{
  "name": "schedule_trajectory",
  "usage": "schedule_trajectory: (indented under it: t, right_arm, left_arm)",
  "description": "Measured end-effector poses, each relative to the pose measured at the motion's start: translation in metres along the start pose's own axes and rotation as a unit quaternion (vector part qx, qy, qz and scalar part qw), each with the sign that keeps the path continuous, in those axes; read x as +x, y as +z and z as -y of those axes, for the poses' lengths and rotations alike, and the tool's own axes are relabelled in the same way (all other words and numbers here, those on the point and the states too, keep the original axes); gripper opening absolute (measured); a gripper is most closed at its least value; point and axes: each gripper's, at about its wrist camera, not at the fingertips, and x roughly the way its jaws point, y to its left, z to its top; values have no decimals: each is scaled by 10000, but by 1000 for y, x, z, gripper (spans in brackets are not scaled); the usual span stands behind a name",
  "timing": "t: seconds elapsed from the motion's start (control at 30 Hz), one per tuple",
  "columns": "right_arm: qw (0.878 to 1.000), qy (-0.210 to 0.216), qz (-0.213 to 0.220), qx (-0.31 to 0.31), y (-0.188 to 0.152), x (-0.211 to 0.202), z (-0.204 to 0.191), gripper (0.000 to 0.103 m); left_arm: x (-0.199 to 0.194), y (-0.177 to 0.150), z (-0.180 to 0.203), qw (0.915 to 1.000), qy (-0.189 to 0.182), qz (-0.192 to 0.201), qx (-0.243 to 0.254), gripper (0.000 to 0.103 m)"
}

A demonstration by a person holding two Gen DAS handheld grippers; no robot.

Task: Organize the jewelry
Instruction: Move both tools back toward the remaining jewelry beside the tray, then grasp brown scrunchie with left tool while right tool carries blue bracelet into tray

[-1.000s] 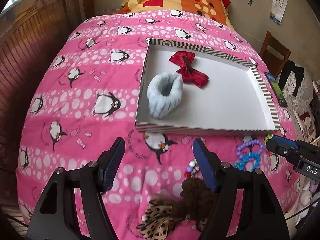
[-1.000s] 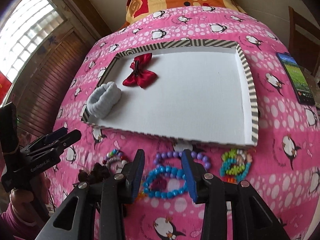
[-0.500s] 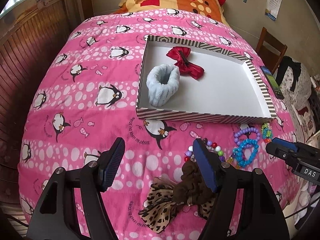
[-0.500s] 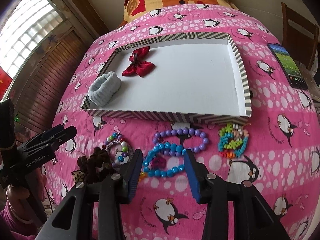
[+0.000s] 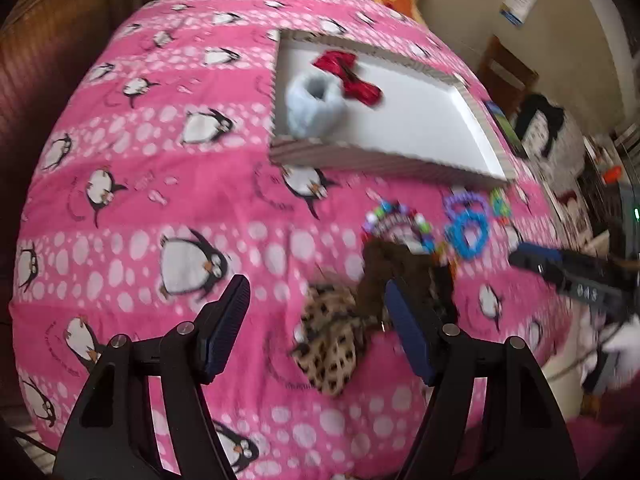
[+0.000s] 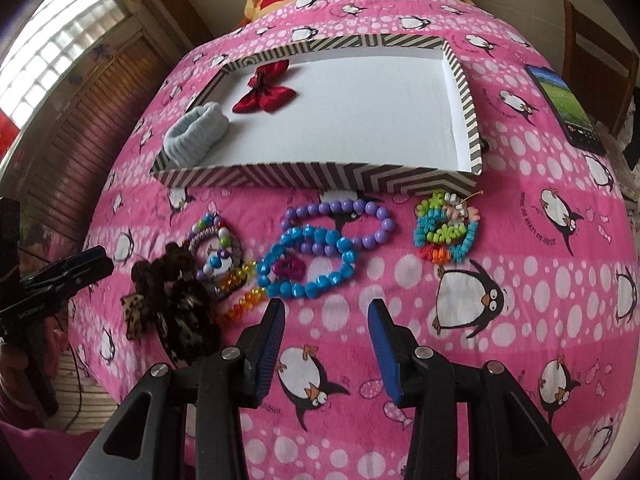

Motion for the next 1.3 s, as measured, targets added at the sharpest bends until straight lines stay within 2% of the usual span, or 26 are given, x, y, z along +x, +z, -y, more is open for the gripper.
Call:
schedule_trajectory:
  t: [0.2, 0.4, 0.6, 0.73, 0.87, 0.93, 0.97, 1.0, 1.1, 1.3]
  right_arm:
    - [9999, 42, 60, -152, 1, 0, -4, 41]
    - [9996, -121, 139, -216, 13, 11, -3, 39]
    - [9991, -421, 14, -95, 19, 39, 4, 25]
    - [9989, -473, 73, -23, 23, 48, 6, 23]
    - [9976, -651, 133, -193, 24, 52, 3, 8]
    - [9980, -583, 152, -181, 24, 50, 6, 8]
    - [9981, -569, 188, -169, 24, 47, 7, 8]
    - [9981, -544, 241, -176, 24, 44, 8, 8]
    - [9979, -484, 386, -205, 21, 29, 8, 8]
    - [9966, -293, 691, -348, 19, -10, 1, 8]
  left_arm:
    - [8, -8, 13, 9996, -177, -98, 205, 71]
    - [20, -5, 25, 9986, -270, -197, 414, 71]
    - [28, 1, 28, 9979, -388, -270, 441, 71]
    - [35, 6, 32, 9974, -490, -279, 445, 71]
    - [47, 10, 32, 9967, -613, -323, 414, 70]
    - [52, 11, 31, 9952, -818, -414, 350, 52]
    - [53, 11, 30, 9940, -940, -460, 315, 37]
    - [52, 12, 29, 9934, -1019, -437, 285, 31]
    - [44, 14, 29, 9924, -1160, -346, 239, 21]
    - [7, 23, 20, 9905, -1369, -35, 130, 17]
